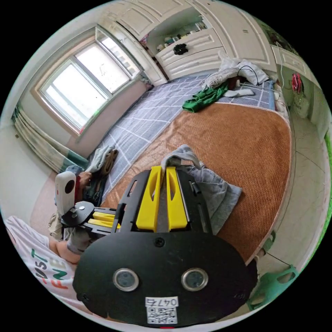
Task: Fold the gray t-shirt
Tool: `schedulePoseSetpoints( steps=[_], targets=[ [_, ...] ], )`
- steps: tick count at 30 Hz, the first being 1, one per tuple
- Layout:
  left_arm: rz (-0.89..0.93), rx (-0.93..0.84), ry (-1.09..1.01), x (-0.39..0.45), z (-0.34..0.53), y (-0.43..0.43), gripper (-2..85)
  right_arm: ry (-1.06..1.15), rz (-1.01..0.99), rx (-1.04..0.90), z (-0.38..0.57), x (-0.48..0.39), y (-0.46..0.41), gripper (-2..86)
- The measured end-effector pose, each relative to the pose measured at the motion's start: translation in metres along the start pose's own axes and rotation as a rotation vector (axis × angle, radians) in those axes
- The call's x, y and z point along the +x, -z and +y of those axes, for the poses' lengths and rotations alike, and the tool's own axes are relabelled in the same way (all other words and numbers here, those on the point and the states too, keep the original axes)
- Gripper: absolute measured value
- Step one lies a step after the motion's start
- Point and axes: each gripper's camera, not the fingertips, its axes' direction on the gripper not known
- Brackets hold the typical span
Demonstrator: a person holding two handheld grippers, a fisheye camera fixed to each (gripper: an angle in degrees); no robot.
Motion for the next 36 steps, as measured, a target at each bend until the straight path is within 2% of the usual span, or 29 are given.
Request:
schedulePoseSetpoints(
  steps=[3, 4, 7, 11, 17, 20, 22, 25, 29, 31, 33, 36],
  targets=[
    [-0.043, -0.114, -0.060, 0.009, -0.023, -0.043, -0.3, -0.233, -0.219, 0.002, 0.041, 0.095, -0.009, -0.3],
    [-0.025, -0.177, -0.061, 0.008, -0.028, -0.073, -0.2, -0.277, -0.229, -0.001, 0.052, 0.112, -0.012, -0.3],
    [0.039, -0.279, -0.019, 0.000, -0.030, -0.132, 0.2, -0.331, -0.121, -0.038, 0.098, 0.155, -0.017, -0.3],
    [0.039, -0.270, -0.013, -0.005, -0.026, -0.141, 2.1, -0.233, -0.054, -0.032, 0.111, 0.152, -0.008, 1.1],
    [0.239, -0.277, -0.066, -0.017, -0.003, -0.119, 14.3, -0.257, 0.108, -0.060, 0.109, 0.129, 0.015, 7.9],
    [0.280, -0.167, -0.053, -0.048, 0.032, -0.071, 16.6, -0.233, 0.151, -0.036, 0.121, 0.097, 0.032, 11.2],
    [0.215, -0.033, 0.041, -0.104, 0.057, -0.028, 16.7, -0.180, 0.145, -0.038, 0.127, 0.073, 0.030, 12.8],
    [0.115, 0.077, 0.193, -0.189, 0.083, -0.002, 16.2, -0.080, 0.226, -0.160, 0.131, 0.039, 0.009, 14.5],
    [0.120, 0.080, 0.241, -0.264, 0.098, -0.010, 15.7, -0.002, 0.477, -0.344, 0.140, 0.019, -0.003, 10.7],
    [0.112, 0.066, 0.198, -0.290, 0.106, -0.022, 15.5, -0.005, 0.433, -0.304, 0.139, 0.009, 0.012, 7.7],
    [0.130, 0.074, 0.160, -0.305, 0.117, -0.031, 15.4, -0.016, 0.308, -0.180, 0.138, -0.004, 0.036, 5.1],
    [0.203, 0.094, 0.162, -0.334, 0.139, -0.051, 15.1, -0.064, 0.341, -0.234, 0.133, 0.000, 0.030, 4.3]
  ],
)
